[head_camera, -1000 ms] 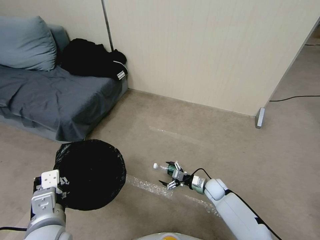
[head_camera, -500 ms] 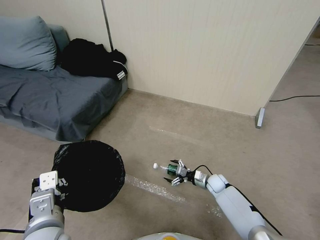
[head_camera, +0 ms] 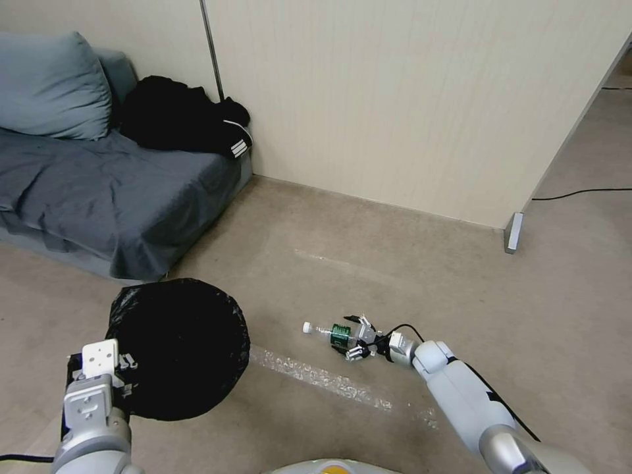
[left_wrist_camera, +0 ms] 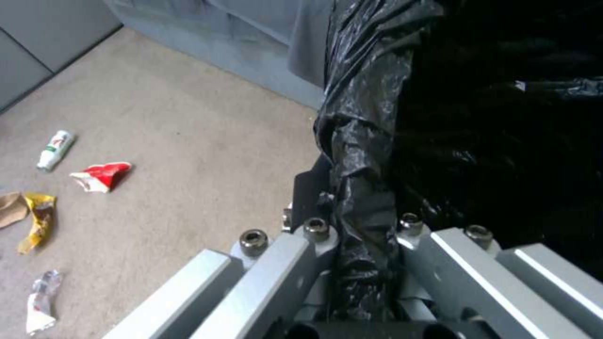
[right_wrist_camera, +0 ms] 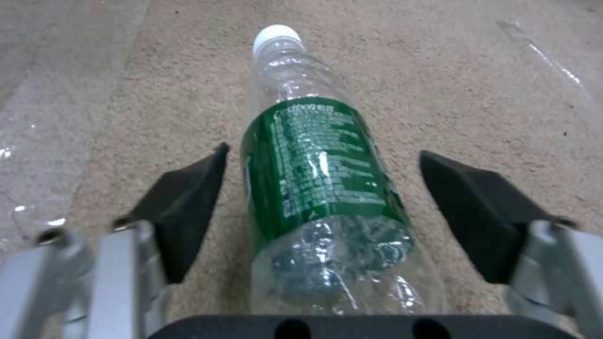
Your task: Pick up the trash bin, then pick up the garbage from the floor and place it into the trash bin.
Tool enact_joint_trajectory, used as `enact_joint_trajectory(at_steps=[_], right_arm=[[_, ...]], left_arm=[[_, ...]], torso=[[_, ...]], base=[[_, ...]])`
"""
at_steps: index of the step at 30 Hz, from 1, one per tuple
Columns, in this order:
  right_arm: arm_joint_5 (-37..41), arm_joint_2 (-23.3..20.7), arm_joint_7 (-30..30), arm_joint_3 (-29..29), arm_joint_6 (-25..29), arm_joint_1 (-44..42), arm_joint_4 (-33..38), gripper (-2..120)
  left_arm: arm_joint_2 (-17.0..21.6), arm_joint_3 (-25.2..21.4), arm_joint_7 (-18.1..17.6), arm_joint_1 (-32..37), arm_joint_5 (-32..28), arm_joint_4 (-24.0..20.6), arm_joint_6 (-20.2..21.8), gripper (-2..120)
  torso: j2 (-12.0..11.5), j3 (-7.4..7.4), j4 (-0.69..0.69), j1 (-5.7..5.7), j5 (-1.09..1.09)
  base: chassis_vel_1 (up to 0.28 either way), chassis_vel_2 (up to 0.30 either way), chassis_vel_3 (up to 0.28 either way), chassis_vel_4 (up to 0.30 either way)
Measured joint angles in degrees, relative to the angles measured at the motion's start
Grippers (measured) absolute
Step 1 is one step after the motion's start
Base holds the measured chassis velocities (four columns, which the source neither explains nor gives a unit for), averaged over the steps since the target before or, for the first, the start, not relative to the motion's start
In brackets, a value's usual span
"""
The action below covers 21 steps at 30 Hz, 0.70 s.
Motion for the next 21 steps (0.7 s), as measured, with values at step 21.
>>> enact_joint_trajectory(at_steps=[21], right_arm=[[1.08,-0.37,-0.98,0.04,-0.02,-1.72,0.21,18]], left_arm=[[-0.29,1.94,-0.01,0.0,0.29,-0.23,-0.07,1]], torso=[[0.01,-0.01,0.01,0.0,0.01]], base=[[0.0,0.0,0.0,0.0]])
